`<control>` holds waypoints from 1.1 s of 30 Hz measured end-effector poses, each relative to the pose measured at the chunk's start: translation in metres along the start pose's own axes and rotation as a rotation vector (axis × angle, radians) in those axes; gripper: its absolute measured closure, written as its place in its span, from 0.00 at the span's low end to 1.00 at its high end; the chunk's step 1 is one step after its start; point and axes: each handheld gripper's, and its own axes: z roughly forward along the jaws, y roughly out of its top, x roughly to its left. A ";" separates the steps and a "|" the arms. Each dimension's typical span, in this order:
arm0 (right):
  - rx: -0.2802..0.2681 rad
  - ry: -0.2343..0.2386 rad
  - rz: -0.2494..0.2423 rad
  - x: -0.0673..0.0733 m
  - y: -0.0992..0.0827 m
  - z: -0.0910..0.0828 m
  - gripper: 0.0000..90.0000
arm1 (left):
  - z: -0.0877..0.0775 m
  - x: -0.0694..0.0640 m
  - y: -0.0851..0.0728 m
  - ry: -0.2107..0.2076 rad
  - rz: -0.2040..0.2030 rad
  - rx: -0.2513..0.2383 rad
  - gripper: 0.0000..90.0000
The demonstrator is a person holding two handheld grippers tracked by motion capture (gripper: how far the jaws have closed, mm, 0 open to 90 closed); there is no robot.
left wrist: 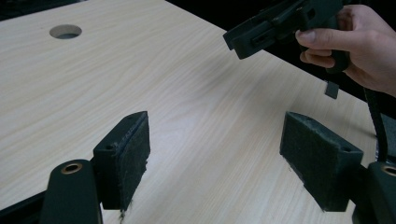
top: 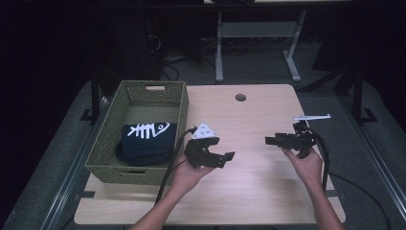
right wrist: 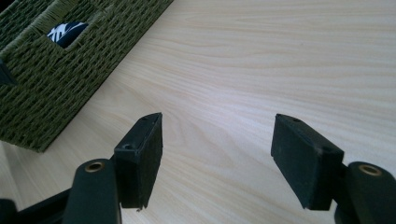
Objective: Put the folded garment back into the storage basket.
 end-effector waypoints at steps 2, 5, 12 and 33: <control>-0.002 0.001 0.008 -0.002 -0.004 -0.001 0.37 | 0.003 -0.001 -0.003 0.004 0.007 0.005 0.27; -0.004 0.001 0.006 -0.004 -0.009 -0.003 0.37 | 0.007 -0.004 -0.007 0.003 0.010 0.012 0.26; -0.011 0.000 0.005 -0.006 -0.021 -0.008 0.37 | 0.016 -0.011 -0.019 -0.015 0.010 0.019 0.26; -0.019 -0.015 -0.002 -0.005 -0.076 -0.019 0.34 | 0.013 -0.024 -0.066 -0.035 0.030 0.031 0.26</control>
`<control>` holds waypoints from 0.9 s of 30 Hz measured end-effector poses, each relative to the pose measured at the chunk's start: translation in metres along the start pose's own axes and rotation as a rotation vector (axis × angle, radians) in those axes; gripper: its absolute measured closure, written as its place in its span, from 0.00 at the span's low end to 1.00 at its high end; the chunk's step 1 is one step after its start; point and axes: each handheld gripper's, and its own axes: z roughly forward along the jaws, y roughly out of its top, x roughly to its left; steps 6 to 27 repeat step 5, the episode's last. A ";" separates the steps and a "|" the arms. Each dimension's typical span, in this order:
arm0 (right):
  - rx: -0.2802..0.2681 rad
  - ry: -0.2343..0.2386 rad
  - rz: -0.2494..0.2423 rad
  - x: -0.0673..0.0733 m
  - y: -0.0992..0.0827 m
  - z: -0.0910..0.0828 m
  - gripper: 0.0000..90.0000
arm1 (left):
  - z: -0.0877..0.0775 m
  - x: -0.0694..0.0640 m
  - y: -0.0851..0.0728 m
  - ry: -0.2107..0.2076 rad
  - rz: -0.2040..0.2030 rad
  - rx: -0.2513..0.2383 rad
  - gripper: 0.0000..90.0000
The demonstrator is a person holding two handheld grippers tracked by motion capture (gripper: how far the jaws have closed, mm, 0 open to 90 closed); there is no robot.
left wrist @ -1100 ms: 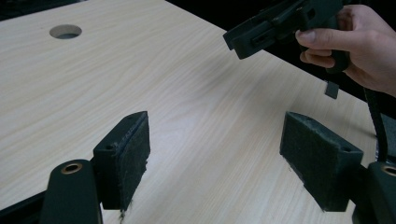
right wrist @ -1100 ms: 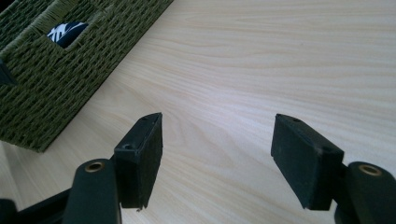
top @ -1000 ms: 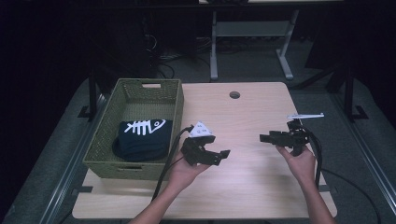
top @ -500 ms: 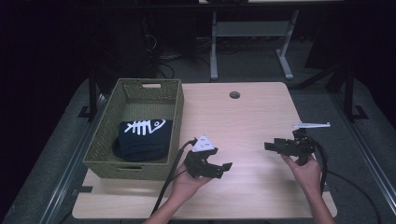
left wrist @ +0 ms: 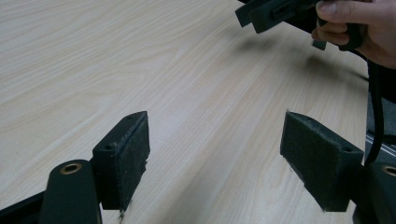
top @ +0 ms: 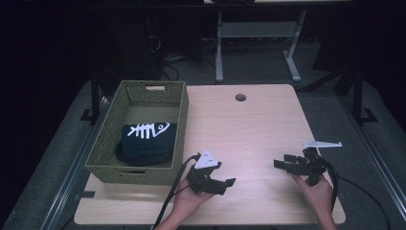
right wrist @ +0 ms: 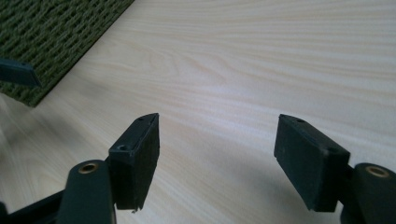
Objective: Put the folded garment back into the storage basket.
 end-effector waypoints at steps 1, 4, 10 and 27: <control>-0.004 -0.003 -0.005 0.001 -0.003 -0.001 0.33 | 0.001 0.000 -0.001 -0.003 0.000 0.000 0.26; -0.046 0.022 0.008 0.004 -0.008 -0.008 0.32 | 0.003 0.000 -0.005 -0.001 -0.006 0.013 0.26; -0.061 0.025 0.003 0.006 -0.009 -0.011 0.32 | 0.003 0.000 -0.007 -0.003 -0.002 0.018 0.26; -0.061 0.025 0.003 0.006 -0.009 -0.011 0.32 | 0.003 0.000 -0.007 -0.003 -0.002 0.018 0.26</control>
